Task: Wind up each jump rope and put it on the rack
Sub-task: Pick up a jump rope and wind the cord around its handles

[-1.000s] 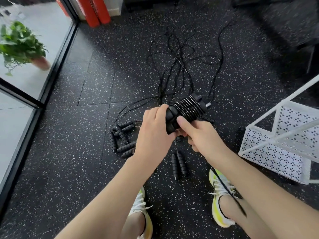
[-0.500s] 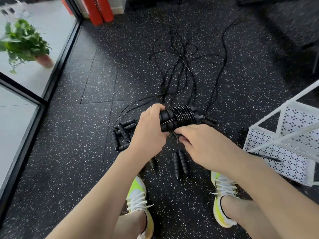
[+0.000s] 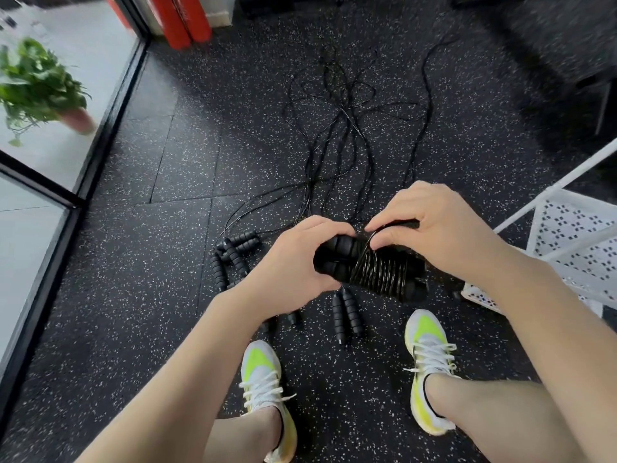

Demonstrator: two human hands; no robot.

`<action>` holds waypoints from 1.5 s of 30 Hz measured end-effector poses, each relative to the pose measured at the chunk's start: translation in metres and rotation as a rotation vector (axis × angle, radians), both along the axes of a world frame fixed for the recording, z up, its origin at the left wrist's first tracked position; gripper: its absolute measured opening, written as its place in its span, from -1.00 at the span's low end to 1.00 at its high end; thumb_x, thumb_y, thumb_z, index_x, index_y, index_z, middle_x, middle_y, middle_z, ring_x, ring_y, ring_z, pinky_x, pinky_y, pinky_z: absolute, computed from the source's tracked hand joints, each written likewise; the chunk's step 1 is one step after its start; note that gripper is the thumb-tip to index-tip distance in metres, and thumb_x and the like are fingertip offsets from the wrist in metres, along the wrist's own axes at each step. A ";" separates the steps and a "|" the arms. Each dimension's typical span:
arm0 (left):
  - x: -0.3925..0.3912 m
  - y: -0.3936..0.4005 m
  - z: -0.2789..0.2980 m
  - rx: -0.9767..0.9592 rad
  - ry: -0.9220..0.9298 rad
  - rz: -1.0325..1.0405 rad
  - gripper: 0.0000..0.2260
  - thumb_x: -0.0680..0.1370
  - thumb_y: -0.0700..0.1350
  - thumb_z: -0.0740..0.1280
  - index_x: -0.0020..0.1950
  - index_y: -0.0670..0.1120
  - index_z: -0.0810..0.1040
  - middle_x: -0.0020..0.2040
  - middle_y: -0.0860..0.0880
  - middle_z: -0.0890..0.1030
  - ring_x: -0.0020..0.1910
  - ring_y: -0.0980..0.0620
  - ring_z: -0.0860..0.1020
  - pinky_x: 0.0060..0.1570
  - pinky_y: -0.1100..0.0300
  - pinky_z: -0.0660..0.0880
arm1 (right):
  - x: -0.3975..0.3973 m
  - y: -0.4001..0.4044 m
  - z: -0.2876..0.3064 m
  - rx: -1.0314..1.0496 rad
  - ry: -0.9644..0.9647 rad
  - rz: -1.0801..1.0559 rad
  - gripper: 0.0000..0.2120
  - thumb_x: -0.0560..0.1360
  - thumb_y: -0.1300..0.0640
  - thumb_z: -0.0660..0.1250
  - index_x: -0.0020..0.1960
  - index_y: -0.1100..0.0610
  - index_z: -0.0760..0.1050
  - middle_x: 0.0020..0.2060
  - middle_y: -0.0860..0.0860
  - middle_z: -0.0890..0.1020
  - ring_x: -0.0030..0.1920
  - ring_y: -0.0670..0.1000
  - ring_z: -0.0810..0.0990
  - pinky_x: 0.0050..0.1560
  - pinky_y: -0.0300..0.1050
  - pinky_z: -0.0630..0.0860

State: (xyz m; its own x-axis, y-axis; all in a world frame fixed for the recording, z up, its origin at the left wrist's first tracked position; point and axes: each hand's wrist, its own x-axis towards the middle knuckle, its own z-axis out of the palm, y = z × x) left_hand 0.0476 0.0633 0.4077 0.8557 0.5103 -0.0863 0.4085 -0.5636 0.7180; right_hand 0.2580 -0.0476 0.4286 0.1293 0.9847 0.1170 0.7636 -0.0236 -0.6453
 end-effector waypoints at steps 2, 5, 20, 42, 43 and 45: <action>0.000 0.000 0.001 -0.009 0.010 -0.038 -0.40 0.33 -0.24 0.60 0.31 0.12 0.57 0.21 0.17 0.54 0.23 0.20 0.49 0.28 0.27 0.38 | 0.002 -0.001 0.000 -0.042 0.115 -0.034 -0.93 0.40 -0.05 0.56 -0.12 -0.17 0.72 -0.20 -0.18 0.67 0.03 -0.06 0.54 0.12 0.01 0.46; 0.001 -0.003 0.002 -0.046 0.030 -0.091 -0.37 0.31 -0.23 0.63 0.32 0.13 0.57 0.26 0.21 0.53 0.29 0.23 0.48 0.33 0.29 0.37 | 0.006 -0.004 -0.002 -0.100 0.292 -0.104 -0.90 0.37 0.01 0.57 -0.15 -0.17 0.72 -0.17 -0.22 0.67 0.01 -0.17 0.58 0.08 -0.22 0.43; 0.012 -0.001 0.008 -0.273 -0.292 0.433 -0.30 0.19 -0.18 0.70 0.26 0.19 0.60 0.15 0.19 0.69 0.21 0.14 0.63 0.32 0.00 0.51 | -0.055 0.012 -0.027 -0.318 0.796 -0.273 -0.72 0.67 0.30 0.13 -0.22 0.17 0.36 -0.46 -0.09 0.42 -0.51 -0.08 0.36 -0.41 -0.13 0.53; 0.020 -0.027 -0.015 0.119 -0.217 0.378 -0.39 0.43 -0.41 0.44 0.42 -0.01 0.45 0.32 -0.02 0.51 0.09 0.29 0.40 0.09 0.58 0.29 | -0.075 0.014 -0.010 -0.363 1.011 -0.404 -0.45 0.52 -0.36 0.28 -0.14 0.16 0.55 -0.34 0.02 0.49 -0.46 -0.05 0.44 -0.44 -0.13 0.51; 0.021 -0.030 -0.012 0.040 -0.232 0.369 -0.38 0.43 -0.39 0.43 0.38 0.09 0.45 0.26 0.03 0.55 0.10 0.27 0.46 0.08 0.54 0.34 | -0.073 0.014 -0.010 -0.351 1.018 -0.432 -0.40 0.49 -0.41 0.27 -0.14 0.16 0.55 -0.32 0.05 0.50 -0.44 -0.04 0.46 -0.42 -0.12 0.52; 0.022 -0.035 -0.007 -0.092 -0.278 0.329 -0.43 0.44 -0.36 0.41 0.30 0.18 0.44 0.11 0.10 0.61 0.08 0.15 0.58 0.01 0.37 0.47 | -0.069 0.015 -0.009 -0.341 1.065 -0.488 -0.35 0.40 -0.48 0.28 -0.16 0.15 0.58 -0.33 0.07 0.56 -0.40 0.01 0.54 -0.39 -0.10 0.55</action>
State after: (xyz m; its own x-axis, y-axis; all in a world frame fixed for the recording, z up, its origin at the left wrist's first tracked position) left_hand 0.0694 0.0283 0.4009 0.6462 0.7602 0.0665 0.3393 -0.3643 0.8673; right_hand 0.1891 -0.0326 0.4194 0.3673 0.7654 -0.5284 -0.2800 -0.4507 -0.8476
